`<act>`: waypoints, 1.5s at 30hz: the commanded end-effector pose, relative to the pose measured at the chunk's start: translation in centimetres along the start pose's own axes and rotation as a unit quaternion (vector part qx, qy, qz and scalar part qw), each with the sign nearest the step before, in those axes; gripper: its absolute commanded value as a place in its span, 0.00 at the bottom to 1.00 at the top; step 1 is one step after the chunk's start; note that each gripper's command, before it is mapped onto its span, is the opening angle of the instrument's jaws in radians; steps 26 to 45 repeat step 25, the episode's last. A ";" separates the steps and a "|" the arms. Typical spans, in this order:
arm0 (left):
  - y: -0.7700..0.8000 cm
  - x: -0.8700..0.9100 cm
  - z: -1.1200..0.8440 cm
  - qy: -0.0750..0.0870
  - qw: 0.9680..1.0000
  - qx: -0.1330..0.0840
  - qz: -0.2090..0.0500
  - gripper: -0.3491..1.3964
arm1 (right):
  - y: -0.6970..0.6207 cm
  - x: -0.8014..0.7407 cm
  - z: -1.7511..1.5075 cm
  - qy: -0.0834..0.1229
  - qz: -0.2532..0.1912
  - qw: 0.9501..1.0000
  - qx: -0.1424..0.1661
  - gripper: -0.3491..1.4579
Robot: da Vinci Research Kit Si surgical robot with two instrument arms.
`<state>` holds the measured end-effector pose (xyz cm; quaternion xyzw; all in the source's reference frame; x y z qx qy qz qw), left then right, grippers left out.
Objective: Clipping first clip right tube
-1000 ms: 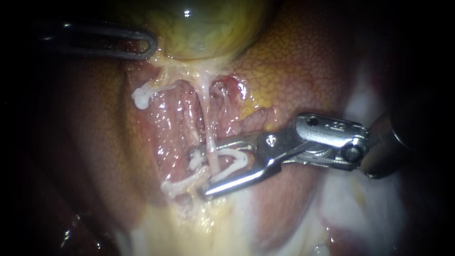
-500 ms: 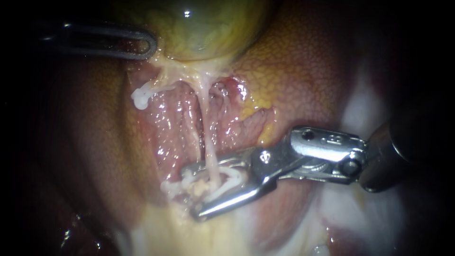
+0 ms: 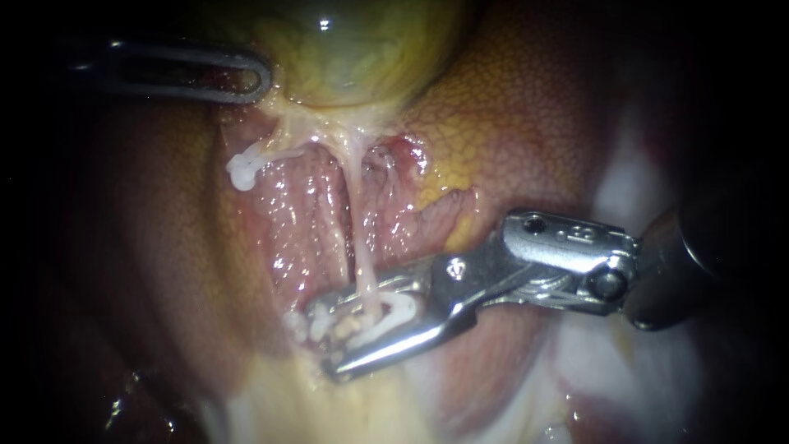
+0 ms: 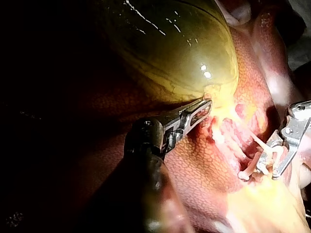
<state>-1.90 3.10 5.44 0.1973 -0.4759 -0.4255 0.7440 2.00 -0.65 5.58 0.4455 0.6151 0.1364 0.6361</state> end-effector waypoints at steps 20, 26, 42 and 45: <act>-0.01 0.00 0.00 0.000 1.000 0.000 0.000 0.00 | 0.05 0.01 -0.03 0.001 0.027 1.000 -0.001 0.00; 0.00 0.00 -0.01 0.000 1.000 0.000 0.000 0.00 | 0.05 0.01 -0.04 0.001 0.030 1.000 -0.001 0.00; 0.00 0.00 -0.01 0.000 1.000 0.000 0.000 0.00 | 0.05 0.01 -0.04 0.001 0.030 1.000 -0.001 0.00; 0.00 0.00 -0.01 0.000 1.000 0.000 0.000 0.00 | 0.05 0.01 -0.04 0.001 0.030 1.000 -0.001 0.00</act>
